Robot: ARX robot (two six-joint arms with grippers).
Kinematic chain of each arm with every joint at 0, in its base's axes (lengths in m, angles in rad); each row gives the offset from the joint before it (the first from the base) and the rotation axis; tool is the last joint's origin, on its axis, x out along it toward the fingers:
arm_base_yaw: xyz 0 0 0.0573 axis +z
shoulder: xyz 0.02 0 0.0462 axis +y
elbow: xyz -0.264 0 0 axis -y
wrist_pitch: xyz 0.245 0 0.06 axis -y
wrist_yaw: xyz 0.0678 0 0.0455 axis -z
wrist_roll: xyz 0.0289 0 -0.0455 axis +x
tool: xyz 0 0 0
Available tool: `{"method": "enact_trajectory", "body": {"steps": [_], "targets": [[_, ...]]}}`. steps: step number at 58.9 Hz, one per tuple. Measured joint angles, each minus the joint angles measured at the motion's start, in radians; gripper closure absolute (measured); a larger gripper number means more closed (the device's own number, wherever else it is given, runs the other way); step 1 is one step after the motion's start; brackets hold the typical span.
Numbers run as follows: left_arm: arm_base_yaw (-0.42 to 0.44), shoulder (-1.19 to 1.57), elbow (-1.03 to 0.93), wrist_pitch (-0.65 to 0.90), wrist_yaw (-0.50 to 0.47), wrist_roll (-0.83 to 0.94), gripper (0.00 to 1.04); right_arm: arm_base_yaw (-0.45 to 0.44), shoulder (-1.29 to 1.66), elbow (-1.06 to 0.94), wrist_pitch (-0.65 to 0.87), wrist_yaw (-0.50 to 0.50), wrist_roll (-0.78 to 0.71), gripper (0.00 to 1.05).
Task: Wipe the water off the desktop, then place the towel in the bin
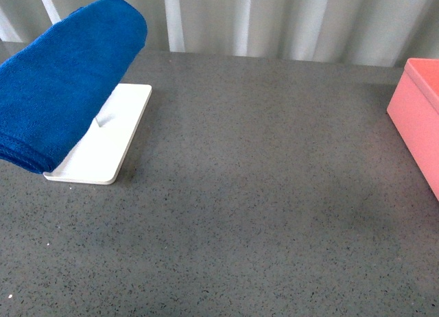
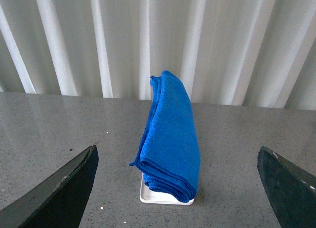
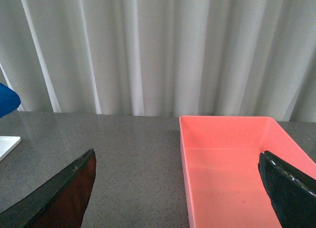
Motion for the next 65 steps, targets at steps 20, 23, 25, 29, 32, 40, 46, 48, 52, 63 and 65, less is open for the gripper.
{"method": "enact_trajectory", "body": {"steps": [20,23,25,29,32,40,46,48,52,63,65], "targets": [[0.000,0.000,0.000,0.000,0.000,0.000,0.07,0.000,0.000,0.000,0.000,0.000,0.000,0.07],[0.000,0.000,0.000,0.000,0.000,0.000,0.07,0.000,0.000,0.000,0.000,0.000,0.000,0.07],[0.000,0.000,0.000,0.000,0.000,0.000,0.07,0.000,0.000,0.000,0.000,0.000,0.000,0.07],[0.000,0.000,0.000,0.000,0.000,0.000,0.07,0.000,0.000,0.000,0.000,0.000,0.000,0.07],[0.000,0.000,0.000,0.000,0.000,0.000,0.07,0.000,0.000,0.000,0.000,0.000,0.000,0.07],[0.000,0.000,0.000,0.000,0.000,0.000,0.07,0.000,0.000,0.000,0.000,0.000,0.000,0.07],[0.000,0.000,0.000,0.000,0.000,0.000,0.07,0.000,0.000,0.000,0.000,0.000,0.000,0.07],[0.000,0.000,0.000,0.000,0.000,0.000,0.07,0.000,0.000,0.000,0.000,0.000,0.000,0.07],[0.000,0.000,0.000,0.000,0.000,0.000,0.07,0.000,0.000,0.000,0.000,0.000,0.000,0.07],[0.000,0.000,0.000,0.000,0.000,0.000,0.07,0.000,0.000,0.000,0.000,0.000,0.000,0.07],[0.000,0.000,0.000,0.000,0.000,0.000,0.07,0.000,0.000,0.000,0.000,0.000,0.000,0.07]]}}
